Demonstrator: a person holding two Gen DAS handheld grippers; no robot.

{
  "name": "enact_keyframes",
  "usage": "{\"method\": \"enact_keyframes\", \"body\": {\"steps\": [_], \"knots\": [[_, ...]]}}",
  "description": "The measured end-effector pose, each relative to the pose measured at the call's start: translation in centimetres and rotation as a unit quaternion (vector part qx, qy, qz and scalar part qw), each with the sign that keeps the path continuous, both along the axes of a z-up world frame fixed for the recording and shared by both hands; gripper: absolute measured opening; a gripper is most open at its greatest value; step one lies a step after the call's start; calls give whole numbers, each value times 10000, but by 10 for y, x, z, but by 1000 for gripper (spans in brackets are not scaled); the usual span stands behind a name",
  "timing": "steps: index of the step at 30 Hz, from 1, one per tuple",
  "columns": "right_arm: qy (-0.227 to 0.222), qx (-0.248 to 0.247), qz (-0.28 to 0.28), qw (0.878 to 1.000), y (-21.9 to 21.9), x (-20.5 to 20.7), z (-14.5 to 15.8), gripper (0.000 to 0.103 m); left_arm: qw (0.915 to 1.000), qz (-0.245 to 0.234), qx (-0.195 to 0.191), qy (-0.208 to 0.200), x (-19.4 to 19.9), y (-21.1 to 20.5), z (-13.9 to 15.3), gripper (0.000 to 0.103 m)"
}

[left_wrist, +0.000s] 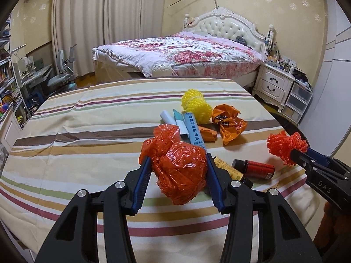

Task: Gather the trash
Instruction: 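Grasp the orange plastic bag with the left tool while the right tool lifts the red mesh bag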

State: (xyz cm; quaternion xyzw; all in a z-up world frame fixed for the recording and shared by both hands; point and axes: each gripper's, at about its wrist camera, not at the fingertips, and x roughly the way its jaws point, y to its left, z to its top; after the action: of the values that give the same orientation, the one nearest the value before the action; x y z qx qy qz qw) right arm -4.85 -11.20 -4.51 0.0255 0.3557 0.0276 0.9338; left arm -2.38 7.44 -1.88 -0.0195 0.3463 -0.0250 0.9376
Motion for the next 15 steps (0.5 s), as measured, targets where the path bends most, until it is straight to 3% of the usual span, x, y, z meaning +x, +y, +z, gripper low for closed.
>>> {"method": "enact_keyframes", "body": {"steps": [8, 15], "knots": [[-211, -121, -330, 9992, -24, 9, 13, 46, 9987, -437, -29, -258, 21, -40, 17, 49], [-323, -205, -798, 9961, -66, 25, 21, 46, 9965, -816, -116, -122, 55, -84, 13, 49]]}}
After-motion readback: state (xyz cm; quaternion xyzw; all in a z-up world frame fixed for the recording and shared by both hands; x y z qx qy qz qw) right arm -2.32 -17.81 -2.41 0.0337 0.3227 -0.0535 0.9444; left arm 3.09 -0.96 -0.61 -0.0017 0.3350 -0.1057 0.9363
